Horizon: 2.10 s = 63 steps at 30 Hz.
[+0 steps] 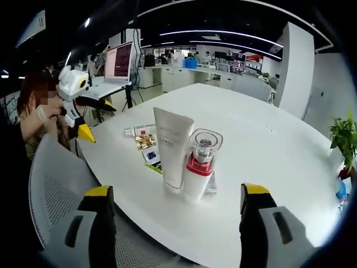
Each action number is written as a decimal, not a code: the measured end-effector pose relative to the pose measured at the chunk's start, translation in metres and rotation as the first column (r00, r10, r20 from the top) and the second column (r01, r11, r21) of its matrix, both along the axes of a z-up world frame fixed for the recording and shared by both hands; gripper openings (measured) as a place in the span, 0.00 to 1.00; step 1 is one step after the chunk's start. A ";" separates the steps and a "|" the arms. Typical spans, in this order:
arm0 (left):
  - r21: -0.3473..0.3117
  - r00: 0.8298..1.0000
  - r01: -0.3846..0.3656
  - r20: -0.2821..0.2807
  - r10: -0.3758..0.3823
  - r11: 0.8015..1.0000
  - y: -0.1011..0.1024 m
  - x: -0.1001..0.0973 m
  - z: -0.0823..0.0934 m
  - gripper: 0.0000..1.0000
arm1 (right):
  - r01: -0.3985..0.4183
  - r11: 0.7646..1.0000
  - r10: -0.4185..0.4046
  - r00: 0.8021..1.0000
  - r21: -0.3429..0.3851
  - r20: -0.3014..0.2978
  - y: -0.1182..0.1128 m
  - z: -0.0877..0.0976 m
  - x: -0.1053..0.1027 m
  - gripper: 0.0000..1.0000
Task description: Arrange the skincare products in the storage area until every visible bottle or jar stands upright without overlapping.
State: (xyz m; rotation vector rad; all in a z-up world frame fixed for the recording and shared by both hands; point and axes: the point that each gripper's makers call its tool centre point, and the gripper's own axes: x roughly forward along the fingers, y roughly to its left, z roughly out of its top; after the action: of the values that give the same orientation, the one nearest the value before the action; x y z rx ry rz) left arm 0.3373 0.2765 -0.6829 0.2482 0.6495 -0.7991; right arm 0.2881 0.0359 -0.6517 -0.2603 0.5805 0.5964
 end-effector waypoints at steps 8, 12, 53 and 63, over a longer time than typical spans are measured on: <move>0.035 1.000 0.025 -0.019 -0.024 0.999 0.000 0.010 -0.011 0.97 | 0.030 1.000 -0.030 0.999 -0.007 -0.014 -0.008 -0.006 0.006 0.99; 0.059 0.999 0.021 -0.043 -0.018 0.998 0.005 0.014 -0.021 0.97 | 0.048 0.999 -0.048 0.999 -0.002 -0.014 -0.011 -0.008 0.008 0.99; 0.140 0.979 -0.084 -0.173 0.108 0.987 0.036 0.067 -0.086 0.49 | 0.072 0.997 -0.074 0.995 -0.031 -0.073 -0.019 -0.024 0.021 1.00; 0.131 0.974 -0.132 -0.167 0.153 0.983 0.039 0.074 -0.092 0.34 | 0.076 0.996 -0.079 0.994 -0.037 -0.079 -0.022 -0.025 0.022 1.00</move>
State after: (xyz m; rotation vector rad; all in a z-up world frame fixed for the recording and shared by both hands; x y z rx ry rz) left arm 0.4110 0.3154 -0.7748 0.2376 0.8742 -0.6494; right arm 0.3101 0.0141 -0.6770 -0.2451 0.6759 0.5244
